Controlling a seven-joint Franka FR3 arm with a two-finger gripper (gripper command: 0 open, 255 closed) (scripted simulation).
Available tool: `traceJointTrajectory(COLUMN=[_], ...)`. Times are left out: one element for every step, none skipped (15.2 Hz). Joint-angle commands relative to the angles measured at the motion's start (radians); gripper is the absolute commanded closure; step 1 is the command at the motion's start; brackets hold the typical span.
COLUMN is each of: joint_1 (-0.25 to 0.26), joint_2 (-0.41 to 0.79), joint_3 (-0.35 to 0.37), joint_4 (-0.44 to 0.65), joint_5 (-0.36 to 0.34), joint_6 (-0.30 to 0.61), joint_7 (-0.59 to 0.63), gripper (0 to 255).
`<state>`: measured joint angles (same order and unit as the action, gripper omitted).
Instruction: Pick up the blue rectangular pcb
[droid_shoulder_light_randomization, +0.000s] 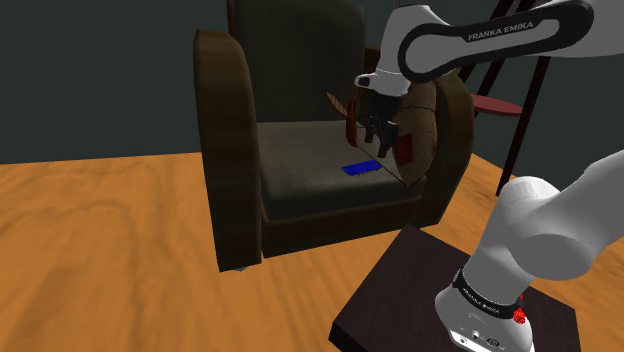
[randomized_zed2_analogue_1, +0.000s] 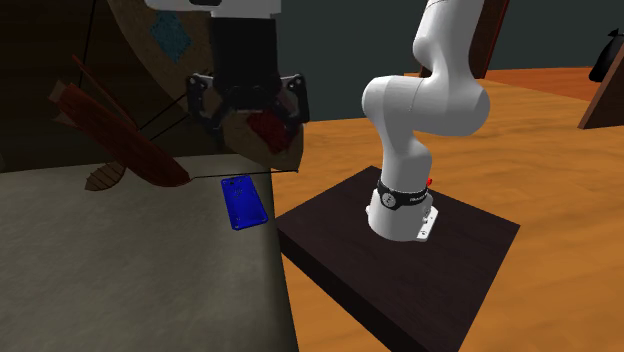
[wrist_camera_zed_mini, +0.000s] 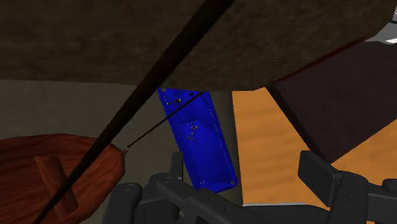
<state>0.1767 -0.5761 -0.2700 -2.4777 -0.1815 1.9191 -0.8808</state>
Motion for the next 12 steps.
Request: traceJointTrajectory(joint_1=[0.033,0.049,0.063,0.062,0.062,0.061,0.061,0.061,0.061,0.060,0.060,0.060], joint_2=[0.052,0.083,0.108,0.113,0.118,0.124,0.130,0.136,0.143,0.150,0.154,0.154], joint_3=[-0.044,-0.067,-0.084,-0.086,-0.089,-0.091,-0.093,-0.095,-0.097,-0.099,-0.100,-0.100], joint_4=[-0.010,-0.011,-0.011,-0.020,-0.030,-0.039,-0.049,-0.058,-0.066,-0.075,-0.080,-0.080], joint_5=[-0.017,-0.022,-0.025,-0.026,-0.026,-0.027,-0.028,-0.028,-0.029,-0.029,-0.029,-0.029], joint_6=[0.072,0.108,0.134,0.149,0.164,0.179,0.194,0.209,0.225,0.240,0.249,0.249], joint_7=[-0.141,-0.209,-0.259,-0.259,-0.259,-0.260,-0.260,-0.260,-0.260,-0.261,-0.261,-0.261], gripper=[0,0,0,0,0,0,0,0,0,0,0,0])
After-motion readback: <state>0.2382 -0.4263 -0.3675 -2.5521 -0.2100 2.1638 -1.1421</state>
